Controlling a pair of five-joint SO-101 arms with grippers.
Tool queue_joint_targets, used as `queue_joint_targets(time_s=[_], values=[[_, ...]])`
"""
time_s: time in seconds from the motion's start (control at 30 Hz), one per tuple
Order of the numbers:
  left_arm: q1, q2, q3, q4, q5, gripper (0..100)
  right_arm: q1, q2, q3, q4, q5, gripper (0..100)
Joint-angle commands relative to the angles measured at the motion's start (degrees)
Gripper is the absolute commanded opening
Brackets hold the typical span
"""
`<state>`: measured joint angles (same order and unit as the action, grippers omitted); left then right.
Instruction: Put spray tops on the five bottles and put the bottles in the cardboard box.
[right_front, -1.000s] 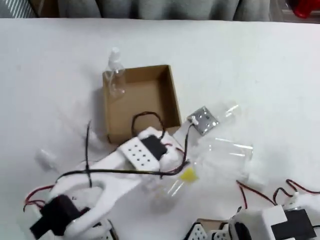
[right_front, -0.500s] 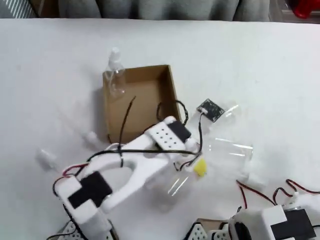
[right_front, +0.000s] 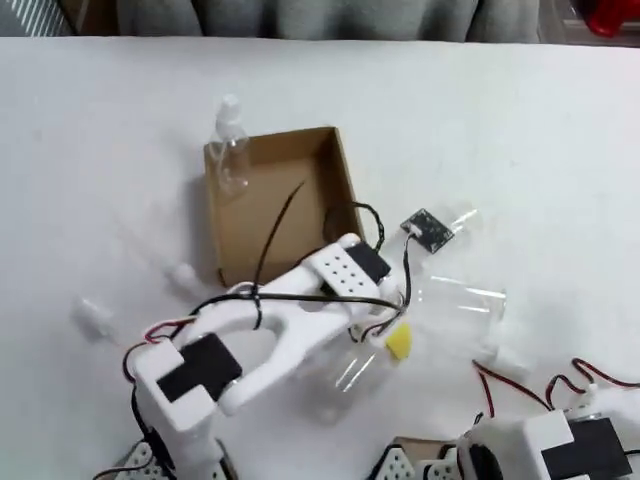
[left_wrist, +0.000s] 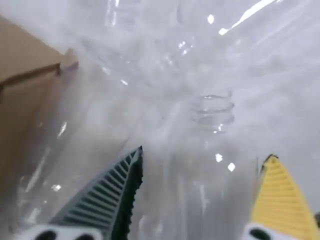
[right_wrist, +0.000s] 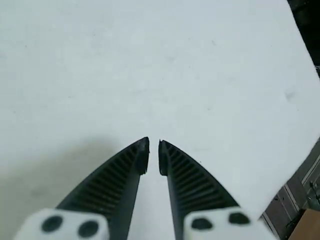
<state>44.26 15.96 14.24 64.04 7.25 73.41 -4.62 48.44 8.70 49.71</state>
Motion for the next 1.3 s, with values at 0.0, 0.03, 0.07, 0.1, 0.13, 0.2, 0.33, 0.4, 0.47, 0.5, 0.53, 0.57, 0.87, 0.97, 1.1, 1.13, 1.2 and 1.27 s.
queue_joint_targets(time_s=[0.0,0.03,0.07,0.1,0.13,0.2,0.33,0.4,0.47,0.5,0.53,0.57,0.87,0.97,1.1,1.13,1.2,1.27], values=[[0.3,1.6,-4.1,-0.6,-0.9,35,-0.7,-0.4,-2.5,-0.9,-0.2,1.5],[0.3,2.2,-4.4,-0.8,-0.9,35,-0.7,-0.4,-2.5,-0.9,-0.2,1.5],[0.2,2.3,-4.4,-0.9,-0.9,35,-0.7,-0.4,-2.5,-0.9,-0.2,1.5],[0.2,2.4,-4.4,-1.1,-0.9,35,-0.7,-0.4,-2.4,-0.9,-0.2,1.5],[0.2,2.4,-4.4,-1.1,-0.9,35,-0.6,-0.4,-2.4,-0.9,-0.2,1.5],[0.2,2.4,-4.3,-2.3,-0.9,35,-0.7,-0.4,-2.4,-0.9,-0.2,1.5],[0.3,2.9,-4.0,-3.2,-0.9,31,-0.9,-0.7,-2.5,0.7,-0.3,1.5],[0.5,2.9,-4.0,-3.3,-1.6,23,-0.8,-0.8,-2.5,0.7,-0.3,1.5],[0.8,2.9,-4.0,-3.3,-5.5,12,-0.6,-0.8,-2.7,0.7,-0.3,1.5],[1.0,2.9,-3.8,-4.0,-7.2,5,-0.5,-0.9,-2.8,0.7,-0.3,1.5],[1.5,2.9,-3.7,-4.3,-8.5,0,-0.4,-0.9,-2.8,0.7,-0.3,1.5],[1.8,2.9,-3.6,-4.0,-9.1,3,-0.4,-0.9,-2.8,0.7,-0.2,1.5],[2.9,0.7,-3.8,1.0,-9.0,2,-0.9,-1.2,-3.0,3.7,-0.1,1.5],[2.6,-4.4,-2.5,2.9,-9.1,2,-1.8,-3.3,-3.0,8.2,-0.1,1.5],[2.5,-14.5,3.3,2.9,-9.1,2,-3.2,-8.7,-3.0,18.2,-0.1,1.5],[2.5,-17.1,4.8,2.9,-9.1,2,-3.7,-10.4,-2.9,20.9,-0.1,1.5],[2.4,-22.0,7.8,2.9,-9.1,2,-4.8,-13.7,-2.8,26.7,-0.1,1.5],[1.6,-26.6,10.4,2.9,-9.1,2,-6.2,-16.8,-2.6,32.4,-0.2,1.5]])
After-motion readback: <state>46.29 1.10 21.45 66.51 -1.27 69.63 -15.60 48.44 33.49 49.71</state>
